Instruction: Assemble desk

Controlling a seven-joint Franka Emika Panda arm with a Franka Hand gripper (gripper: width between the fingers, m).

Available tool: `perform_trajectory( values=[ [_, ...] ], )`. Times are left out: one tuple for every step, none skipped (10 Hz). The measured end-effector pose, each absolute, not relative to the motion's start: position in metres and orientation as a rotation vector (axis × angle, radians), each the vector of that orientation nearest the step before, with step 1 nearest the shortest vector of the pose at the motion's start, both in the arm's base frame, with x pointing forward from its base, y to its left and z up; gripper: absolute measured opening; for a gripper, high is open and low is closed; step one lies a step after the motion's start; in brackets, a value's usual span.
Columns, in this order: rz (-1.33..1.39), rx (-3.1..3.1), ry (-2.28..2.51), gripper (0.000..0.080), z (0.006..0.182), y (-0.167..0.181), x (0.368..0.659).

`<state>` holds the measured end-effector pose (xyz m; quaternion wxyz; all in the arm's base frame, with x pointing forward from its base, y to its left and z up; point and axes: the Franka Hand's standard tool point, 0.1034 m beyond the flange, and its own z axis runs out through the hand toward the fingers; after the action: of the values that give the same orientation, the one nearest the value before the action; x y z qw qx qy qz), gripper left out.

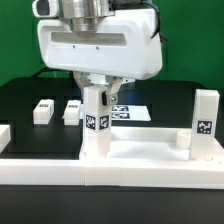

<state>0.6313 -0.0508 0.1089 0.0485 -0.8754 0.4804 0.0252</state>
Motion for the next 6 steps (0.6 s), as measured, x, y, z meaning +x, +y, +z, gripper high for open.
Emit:
perform_trajectory(
  values=[
    [0.09, -2.521, 1.674, 0.0288, 0.1084, -0.0507, 0.6322],
    [0.106, -2.352, 1.884, 0.0288, 0.1085, -0.0501, 0.6335],
    [0.122, -2.189, 2.045, 0.0288, 0.1085, -0.0497, 0.6346],
    [0.129, -2.026, 2.186, 0.0288, 0.1084, -0.0493, 0.6355],
    [0.133, -1.958, 2.25, 0.0288, 0.1088, -0.0462, 0.6361],
    [0.123, -1.833, 2.366, 0.0288, 0.1092, -0.0456, 0.6375]
  ],
)
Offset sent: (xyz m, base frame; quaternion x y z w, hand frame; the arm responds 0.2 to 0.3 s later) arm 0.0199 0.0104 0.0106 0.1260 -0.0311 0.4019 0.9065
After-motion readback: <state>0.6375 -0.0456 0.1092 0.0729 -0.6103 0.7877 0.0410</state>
